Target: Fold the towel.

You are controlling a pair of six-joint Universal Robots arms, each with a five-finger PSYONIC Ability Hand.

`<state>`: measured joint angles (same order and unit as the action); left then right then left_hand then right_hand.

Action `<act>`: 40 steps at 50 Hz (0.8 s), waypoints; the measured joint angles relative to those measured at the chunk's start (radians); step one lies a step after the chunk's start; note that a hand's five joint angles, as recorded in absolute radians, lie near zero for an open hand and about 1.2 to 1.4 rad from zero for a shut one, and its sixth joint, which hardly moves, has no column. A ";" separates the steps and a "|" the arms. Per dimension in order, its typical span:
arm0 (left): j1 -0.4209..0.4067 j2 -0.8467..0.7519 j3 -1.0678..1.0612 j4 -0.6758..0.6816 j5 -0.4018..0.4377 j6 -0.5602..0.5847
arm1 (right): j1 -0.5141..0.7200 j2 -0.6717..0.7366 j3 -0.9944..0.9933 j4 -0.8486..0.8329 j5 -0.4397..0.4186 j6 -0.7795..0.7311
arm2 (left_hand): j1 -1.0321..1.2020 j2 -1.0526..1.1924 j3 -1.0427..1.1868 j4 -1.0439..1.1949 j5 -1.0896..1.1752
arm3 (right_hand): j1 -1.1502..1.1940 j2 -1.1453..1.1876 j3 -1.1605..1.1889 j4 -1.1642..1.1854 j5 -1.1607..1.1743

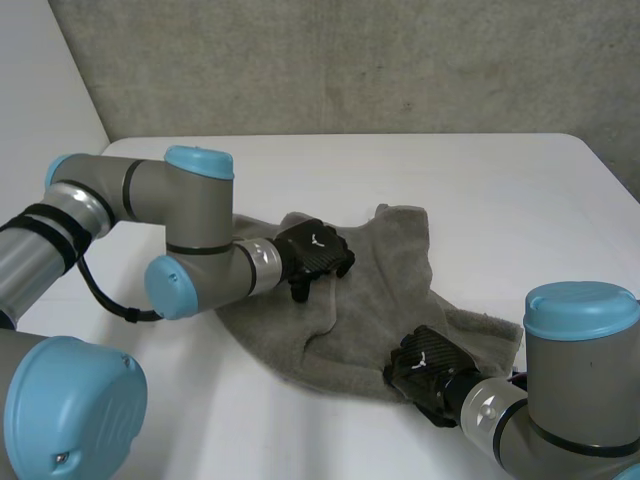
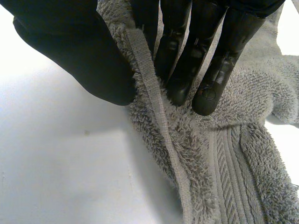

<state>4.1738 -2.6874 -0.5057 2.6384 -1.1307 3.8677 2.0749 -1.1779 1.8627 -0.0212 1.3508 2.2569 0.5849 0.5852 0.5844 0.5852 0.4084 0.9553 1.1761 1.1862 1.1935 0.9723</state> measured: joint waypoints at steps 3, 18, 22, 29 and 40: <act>0.000 -0.001 -0.003 -0.001 -0.004 0.018 | -0.001 0.000 0.001 -0.001 0.000 0.000 | 0.000 0.002 0.002 0.001 0.002 | 0.000 0.000 0.000 0.000 0.000; 0.002 0.005 -0.009 -0.002 -0.007 0.038 | -0.002 0.000 0.002 -0.002 -0.001 0.000 | 0.087 0.085 0.086 0.085 0.085 | 0.000 0.000 0.000 0.000 0.000; 0.002 0.004 -0.012 -0.002 -0.008 0.038 | -0.004 0.000 0.001 -0.002 -0.001 0.000 | 0.082 0.083 0.084 0.081 0.085 | 0.000 0.000 0.000 0.000 0.000; 0.002 0.002 -0.018 -0.002 -0.008 0.040 | -0.004 0.000 0.002 -0.001 -0.001 0.000 | 0.053 0.053 0.054 0.052 0.056 | 0.000 0.000 0.000 0.000 0.000; 0.001 0.004 -0.023 -0.004 -0.009 0.052 | -0.005 0.000 0.004 -0.001 -0.001 0.000 | -0.026 -0.029 -0.027 -0.030 -0.028 | 0.000 0.000 0.000 0.000 0.000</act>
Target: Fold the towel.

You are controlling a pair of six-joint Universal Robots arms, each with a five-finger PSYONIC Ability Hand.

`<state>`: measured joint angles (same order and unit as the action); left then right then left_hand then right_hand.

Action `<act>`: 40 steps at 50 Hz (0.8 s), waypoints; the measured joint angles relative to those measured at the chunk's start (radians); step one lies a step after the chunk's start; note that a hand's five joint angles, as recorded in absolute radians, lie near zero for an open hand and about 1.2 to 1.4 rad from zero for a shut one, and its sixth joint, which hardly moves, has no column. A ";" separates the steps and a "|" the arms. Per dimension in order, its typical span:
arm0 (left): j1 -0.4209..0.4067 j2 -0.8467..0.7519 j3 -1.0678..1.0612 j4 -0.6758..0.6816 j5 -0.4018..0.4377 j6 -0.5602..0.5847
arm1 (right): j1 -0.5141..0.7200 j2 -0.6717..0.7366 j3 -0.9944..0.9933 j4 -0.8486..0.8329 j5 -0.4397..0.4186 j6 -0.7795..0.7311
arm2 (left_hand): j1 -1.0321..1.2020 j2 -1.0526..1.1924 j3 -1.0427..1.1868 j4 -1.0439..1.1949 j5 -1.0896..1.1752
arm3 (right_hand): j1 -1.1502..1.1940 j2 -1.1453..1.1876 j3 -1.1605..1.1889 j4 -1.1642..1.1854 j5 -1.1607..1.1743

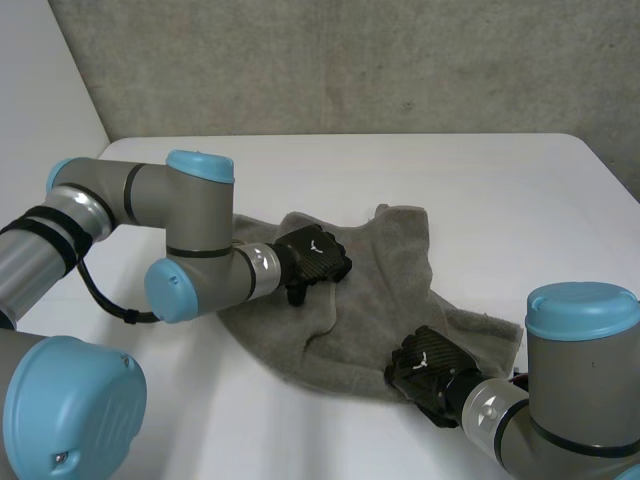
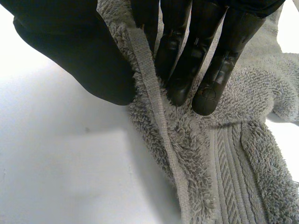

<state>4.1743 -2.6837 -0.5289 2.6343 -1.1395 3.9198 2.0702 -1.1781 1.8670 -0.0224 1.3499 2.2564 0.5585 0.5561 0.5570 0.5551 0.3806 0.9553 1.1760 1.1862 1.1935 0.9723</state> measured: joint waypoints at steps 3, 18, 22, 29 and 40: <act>0.000 0.000 -0.002 -0.001 0.000 0.000 | 0.000 0.000 0.000 0.000 0.000 0.000 | 0.000 0.000 0.000 0.000 0.000 | 0.000 0.000 0.000 0.000 0.000; -0.001 0.006 -0.035 -0.006 -0.020 0.039 | -0.001 0.006 -0.001 -0.005 0.001 0.000 | 0.166 0.478 0.480 0.478 0.477 | 0.000 0.000 0.000 -0.002 0.000; 0.000 0.015 -0.035 -0.003 -0.051 0.042 | -0.001 0.007 -0.004 -0.007 0.003 0.000 | 0.371 0.565 0.558 0.562 0.561 | 0.000 0.000 0.000 -0.002 0.000; 0.000 0.070 -0.042 0.000 -0.109 0.035 | -0.012 0.006 -0.014 -0.012 0.009 0.001 | 0.600 0.606 0.603 0.606 0.597 | 0.000 0.000 0.000 -0.002 0.000; 0.021 0.239 -0.205 0.003 -0.127 0.025 | -0.036 -0.006 -0.045 -0.009 0.013 0.005 | 0.609 0.653 0.651 0.654 0.641 | 0.000 0.000 0.000 -0.002 0.000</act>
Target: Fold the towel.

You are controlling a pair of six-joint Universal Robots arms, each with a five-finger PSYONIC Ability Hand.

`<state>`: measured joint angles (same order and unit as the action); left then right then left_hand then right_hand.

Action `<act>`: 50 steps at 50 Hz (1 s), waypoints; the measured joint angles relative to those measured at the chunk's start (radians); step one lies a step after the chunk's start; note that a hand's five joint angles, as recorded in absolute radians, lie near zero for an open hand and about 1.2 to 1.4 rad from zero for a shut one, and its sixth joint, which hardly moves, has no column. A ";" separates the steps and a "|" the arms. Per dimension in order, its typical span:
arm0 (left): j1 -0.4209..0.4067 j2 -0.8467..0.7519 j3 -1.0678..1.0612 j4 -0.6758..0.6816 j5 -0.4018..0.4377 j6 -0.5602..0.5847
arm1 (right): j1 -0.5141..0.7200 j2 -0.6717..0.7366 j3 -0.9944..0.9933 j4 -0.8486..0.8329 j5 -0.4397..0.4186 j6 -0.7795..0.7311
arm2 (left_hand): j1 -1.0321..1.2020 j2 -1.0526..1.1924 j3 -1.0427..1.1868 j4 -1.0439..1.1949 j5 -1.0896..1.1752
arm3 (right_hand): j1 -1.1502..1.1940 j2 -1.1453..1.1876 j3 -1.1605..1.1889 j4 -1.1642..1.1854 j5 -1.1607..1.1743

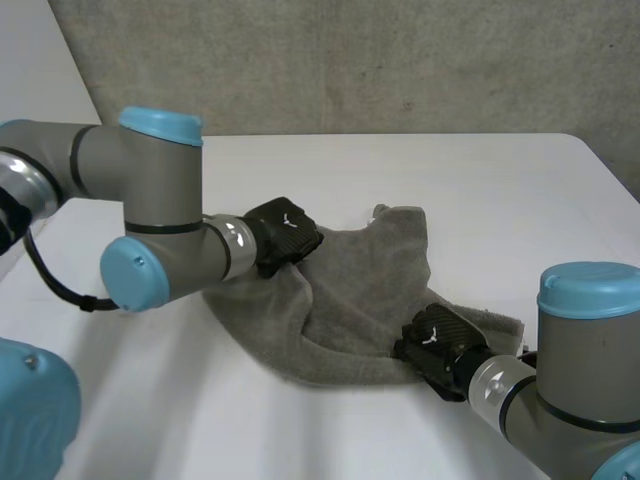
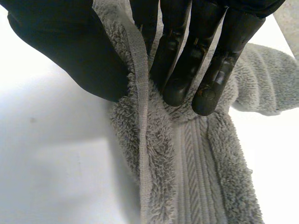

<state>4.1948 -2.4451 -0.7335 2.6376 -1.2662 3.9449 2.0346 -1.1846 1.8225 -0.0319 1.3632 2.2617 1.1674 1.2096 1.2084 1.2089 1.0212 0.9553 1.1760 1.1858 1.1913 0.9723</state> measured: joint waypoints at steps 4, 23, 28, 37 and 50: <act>0.012 0.035 -0.050 0.001 -0.007 0.000 | -0.005 -0.004 -0.009 0.004 0.002 0.000 | 0.000 0.002 0.002 0.003 0.004 | 0.000 0.000 0.000 0.000 0.000; 0.146 0.670 -0.610 0.113 -0.237 -0.281 | -0.128 -0.171 -0.410 0.499 -0.013 0.137 | 0.002 0.007 0.007 0.008 0.009 | 0.000 0.000 0.000 0.002 0.000; 0.151 0.811 -0.826 0.132 -0.262 -0.315 | -0.124 -0.156 -0.490 0.682 -0.023 0.100 | 0.002 0.008 0.007 0.008 0.009 | 0.000 0.000 0.000 0.002 0.000; 0.140 0.795 -0.984 0.270 -0.262 -0.308 | -0.097 -0.049 -0.537 0.757 -0.010 -0.063 | 0.008 0.008 0.007 0.008 0.012 | 0.000 0.000 0.000 0.002 0.000; 0.146 0.440 -0.380 0.481 -0.284 -0.311 | -0.008 0.166 -0.952 0.287 0.160 -0.128 | 0.013 0.008 0.008 0.009 0.014 | 0.000 0.009 0.005 0.006 0.002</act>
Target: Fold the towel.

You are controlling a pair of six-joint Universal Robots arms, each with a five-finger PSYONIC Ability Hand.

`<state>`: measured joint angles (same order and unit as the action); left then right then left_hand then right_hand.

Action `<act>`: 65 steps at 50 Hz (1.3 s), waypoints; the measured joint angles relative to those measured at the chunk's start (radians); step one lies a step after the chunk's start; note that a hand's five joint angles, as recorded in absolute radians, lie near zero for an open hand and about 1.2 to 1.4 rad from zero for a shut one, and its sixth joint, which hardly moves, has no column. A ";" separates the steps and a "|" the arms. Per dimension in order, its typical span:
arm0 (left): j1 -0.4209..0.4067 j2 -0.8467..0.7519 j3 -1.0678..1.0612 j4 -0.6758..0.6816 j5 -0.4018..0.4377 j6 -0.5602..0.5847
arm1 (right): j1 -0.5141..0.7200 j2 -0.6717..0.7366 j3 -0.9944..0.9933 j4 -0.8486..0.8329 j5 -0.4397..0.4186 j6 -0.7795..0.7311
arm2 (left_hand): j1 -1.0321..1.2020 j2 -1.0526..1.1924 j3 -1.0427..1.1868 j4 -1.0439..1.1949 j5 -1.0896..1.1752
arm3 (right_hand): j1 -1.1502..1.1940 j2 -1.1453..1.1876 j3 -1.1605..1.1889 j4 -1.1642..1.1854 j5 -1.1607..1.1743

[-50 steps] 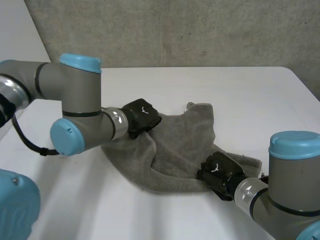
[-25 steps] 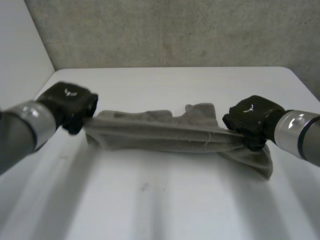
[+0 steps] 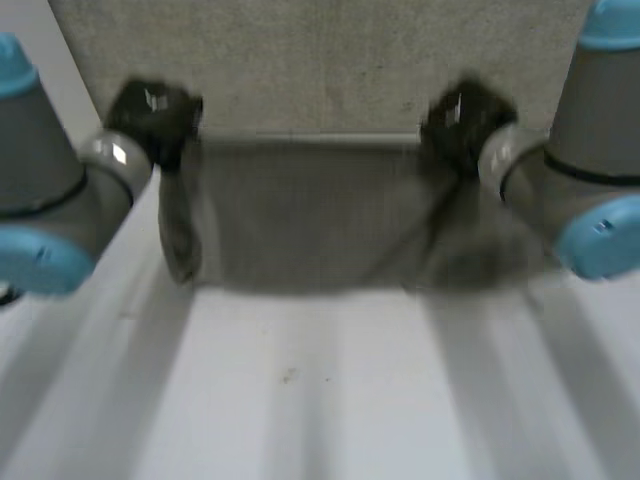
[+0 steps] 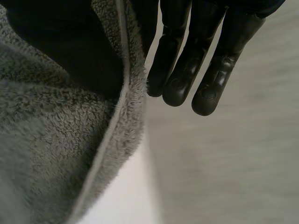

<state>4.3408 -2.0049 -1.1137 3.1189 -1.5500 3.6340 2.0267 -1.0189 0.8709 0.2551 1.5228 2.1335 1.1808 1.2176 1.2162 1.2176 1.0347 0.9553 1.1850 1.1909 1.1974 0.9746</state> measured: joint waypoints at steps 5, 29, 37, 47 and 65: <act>0.001 -0.113 0.307 0.049 -0.015 -0.010 | 0.002 -0.013 -0.068 -0.367 -0.012 -0.017 | 0.000 0.000 0.000 0.000 0.000 | 0.000 0.000 0.000 0.000 0.000; 0.015 0.011 -0.405 0.272 -0.025 -0.142 | -0.039 -0.039 0.424 0.008 -0.235 -0.016 | 0.013 0.000 0.000 0.000 0.004 | 0.000 -0.003 -0.014 -0.021 0.009; 0.042 -0.032 -0.596 0.311 -0.021 -0.138 | -0.034 0.016 0.581 0.003 -0.260 0.018 | 0.013 0.000 0.000 0.000 0.004 | -0.091 -0.176 -0.175 -0.180 -0.117; 0.071 0.050 -0.651 0.312 -0.022 -0.139 | -0.082 -0.077 0.596 -0.017 -0.268 0.255 | 0.013 0.000 0.000 0.000 0.004 | -0.640 -0.814 -0.839 -0.855 -0.809; 0.084 0.180 -0.738 0.315 -0.018 -0.140 | -0.209 -0.127 0.436 -0.005 -0.387 0.238 | 0.013 0.000 0.000 0.000 0.004 | -0.639 -0.813 -0.837 -0.853 -0.809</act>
<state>4.4244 -1.8249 -1.8516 3.4337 -1.5676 3.4942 1.8173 -1.1461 1.3069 0.2500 1.1356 2.3716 1.1937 1.2178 1.2164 1.2176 1.0386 0.3160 0.3724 0.3541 0.3444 0.1655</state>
